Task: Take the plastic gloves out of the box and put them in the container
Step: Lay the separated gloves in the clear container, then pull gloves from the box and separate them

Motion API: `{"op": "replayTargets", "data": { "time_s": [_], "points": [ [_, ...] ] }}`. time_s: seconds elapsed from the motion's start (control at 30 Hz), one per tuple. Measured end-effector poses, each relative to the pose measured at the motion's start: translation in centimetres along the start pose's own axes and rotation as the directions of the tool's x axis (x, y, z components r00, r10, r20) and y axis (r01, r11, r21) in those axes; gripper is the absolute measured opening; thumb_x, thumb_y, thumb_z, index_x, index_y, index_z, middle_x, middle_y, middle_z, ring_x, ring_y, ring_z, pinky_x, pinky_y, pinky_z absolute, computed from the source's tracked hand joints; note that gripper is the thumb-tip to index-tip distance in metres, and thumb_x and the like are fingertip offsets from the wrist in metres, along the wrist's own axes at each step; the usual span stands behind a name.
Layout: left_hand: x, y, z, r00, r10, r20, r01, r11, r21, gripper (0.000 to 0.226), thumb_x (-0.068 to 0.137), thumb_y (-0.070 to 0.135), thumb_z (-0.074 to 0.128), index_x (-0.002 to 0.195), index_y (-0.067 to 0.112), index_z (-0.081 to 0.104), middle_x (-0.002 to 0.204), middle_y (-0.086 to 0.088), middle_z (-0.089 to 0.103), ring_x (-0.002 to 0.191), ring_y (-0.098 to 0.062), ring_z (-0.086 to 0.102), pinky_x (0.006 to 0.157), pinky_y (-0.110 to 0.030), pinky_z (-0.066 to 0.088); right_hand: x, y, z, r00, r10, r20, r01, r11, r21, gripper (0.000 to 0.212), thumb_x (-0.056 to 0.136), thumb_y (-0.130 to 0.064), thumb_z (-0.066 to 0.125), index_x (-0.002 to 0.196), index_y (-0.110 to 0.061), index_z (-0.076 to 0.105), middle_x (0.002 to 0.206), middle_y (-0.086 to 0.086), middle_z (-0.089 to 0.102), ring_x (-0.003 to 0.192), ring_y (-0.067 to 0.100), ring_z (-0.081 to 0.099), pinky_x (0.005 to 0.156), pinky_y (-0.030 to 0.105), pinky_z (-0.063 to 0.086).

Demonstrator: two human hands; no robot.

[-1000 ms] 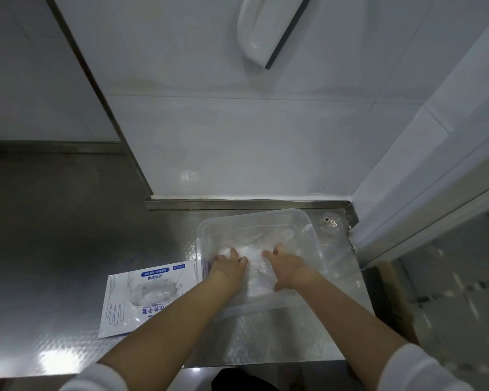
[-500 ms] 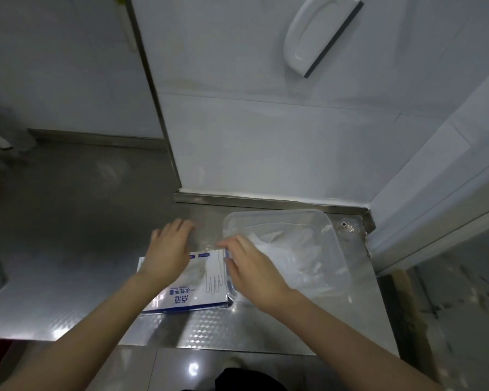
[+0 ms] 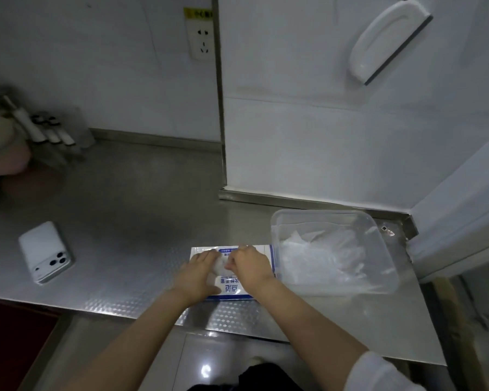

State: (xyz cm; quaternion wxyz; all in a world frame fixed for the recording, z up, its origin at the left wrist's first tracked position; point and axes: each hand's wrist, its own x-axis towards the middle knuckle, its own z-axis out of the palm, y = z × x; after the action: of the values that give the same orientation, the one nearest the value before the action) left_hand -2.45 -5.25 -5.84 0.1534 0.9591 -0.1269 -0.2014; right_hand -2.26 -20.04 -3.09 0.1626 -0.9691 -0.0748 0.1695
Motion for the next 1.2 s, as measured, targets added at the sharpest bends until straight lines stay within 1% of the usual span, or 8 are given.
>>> {"op": "replayTargets", "data": {
  "time_s": [0.27, 0.53, 0.77, 0.83, 0.9, 0.97, 1.1, 1.2],
  "points": [
    [0.2, -0.6, 0.4, 1.000, -0.008, -0.001, 0.008, 0.999, -0.034, 0.086, 0.075, 0.033, 0.075, 0.145, 0.023, 0.024, 0.149, 0.007, 0.029, 0.136, -0.014, 0.026, 0.111, -0.034, 0.027, 0.1, 0.3, -1.0, 0.993, 0.047, -0.105, -0.040, 0.997, 0.066, 0.029, 0.097, -0.013, 0.045, 0.114, -0.020, 0.068, 0.119, 0.007, 0.061, 0.106, 0.026, 0.059, 0.083, 0.030, 0.043],
    [0.5, -0.9, 0.1, 1.000, 0.028, -0.011, -0.028, 1.000, -0.010, 0.082, 0.074, 0.035, 0.075, 0.141, 0.025, 0.028, 0.142, 0.007, 0.035, 0.131, -0.015, 0.032, 0.105, -0.033, 0.030, -1.3, 1.2, -5.1, 0.922, 0.121, -0.368, -0.022, 0.965, 0.262, 0.023, 0.098, -0.015, 0.047, 0.104, -0.009, 0.069, 0.105, 0.006, 0.061, 0.092, 0.024, 0.060, 0.080, 0.028, 0.043],
    [0.7, -0.8, 0.1, 0.999, 0.030, 0.014, -0.031, 0.999, 0.035, 0.082, 0.075, 0.038, 0.073, 0.142, 0.025, 0.027, 0.144, 0.007, 0.033, 0.132, -0.016, 0.031, 0.106, -0.033, 0.028, -1.9, 1.9, -5.0, 0.961, 0.129, -0.244, -0.049, 0.949, 0.310, 0.021, 0.093, -0.027, 0.059, 0.103, -0.009, 0.064, 0.097, 0.005, 0.067, 0.086, 0.019, 0.061, 0.072, 0.024, 0.042],
    [0.8, -0.7, 0.1, 1.000, 0.022, 0.020, -0.023, 0.999, 0.039, 0.083, 0.075, 0.039, 0.073, 0.142, 0.025, 0.027, 0.144, 0.007, 0.032, 0.133, -0.016, 0.030, 0.107, -0.033, 0.027, -1.8, 2.1, -5.3, 0.967, 0.128, -0.219, -0.053, 0.946, 0.319, 0.015, 0.092, -0.022, 0.060, 0.079, -0.014, 0.063, 0.080, 0.001, 0.066, 0.073, 0.015, 0.060, 0.070, 0.025, 0.041],
    [0.8, -0.7, 0.1, 1.000, 0.017, 0.020, -0.018, 0.999, 0.041, 0.083, 0.075, 0.039, 0.073, 0.142, 0.025, 0.027, 0.144, 0.008, 0.032, 0.133, -0.015, 0.030, 0.107, -0.033, 0.027, -1.8, 2.2, -5.9, 0.959, 0.154, -0.238, -0.067, 0.939, 0.336, 0.037, 0.091, -0.018, 0.061, 0.058, -0.020, 0.044, 0.058, -0.004, 0.051, 0.055, 0.012, 0.047, 0.063, 0.028, 0.038],
    [0.8, -0.6, 0.0, 1.000, 0.019, 0.016, -0.019, 0.999, 0.049, 0.083, 0.075, 0.040, 0.073, 0.142, 0.025, 0.026, 0.145, 0.008, 0.032, 0.133, -0.015, 0.030, 0.107, -0.033, 0.028, -2.0, 2.3, -6.3, 0.948, 0.160, -0.273, -0.059, 0.938, 0.343, 0.034, 0.091, -0.014, 0.059, 0.060, -0.015, 0.044, 0.057, -0.001, 0.049, 0.052, 0.013, 0.041, 0.060, 0.030, 0.038],
    [0.8, -0.6, 0.0, 0.999, 0.018, 0.029, -0.020, 0.998, 0.066, 0.083, 0.075, 0.041, 0.073, 0.142, 0.025, 0.026, 0.145, 0.008, 0.031, 0.133, -0.015, 0.030, 0.106, -0.034, 0.029, -2.2, 2.8, -7.4, 0.916, 0.146, -0.373, -0.006, 0.936, 0.353, 0.017, 0.091, 0.000, 0.048, 0.087, -0.004, 0.064, 0.081, 0.005, 0.066, 0.070, 0.016, 0.053, 0.062, 0.022, 0.037],
    [0.9, -0.6, 0.1, 0.999, 0.012, 0.038, -0.015, 0.998, 0.066, 0.084, 0.075, 0.040, 0.073, 0.142, 0.025, 0.026, 0.145, 0.007, 0.031, 0.132, -0.016, 0.031, 0.106, -0.034, 0.030, -2.5, 3.5, -8.9, 0.873, 0.155, -0.463, 0.044, 0.920, 0.390, 0.016, 0.089, 0.002, 0.049, 0.083, -0.003, 0.064, 0.078, 0.006, 0.066, 0.071, 0.021, 0.056, 0.061, 0.022, 0.039]
  ]
}}
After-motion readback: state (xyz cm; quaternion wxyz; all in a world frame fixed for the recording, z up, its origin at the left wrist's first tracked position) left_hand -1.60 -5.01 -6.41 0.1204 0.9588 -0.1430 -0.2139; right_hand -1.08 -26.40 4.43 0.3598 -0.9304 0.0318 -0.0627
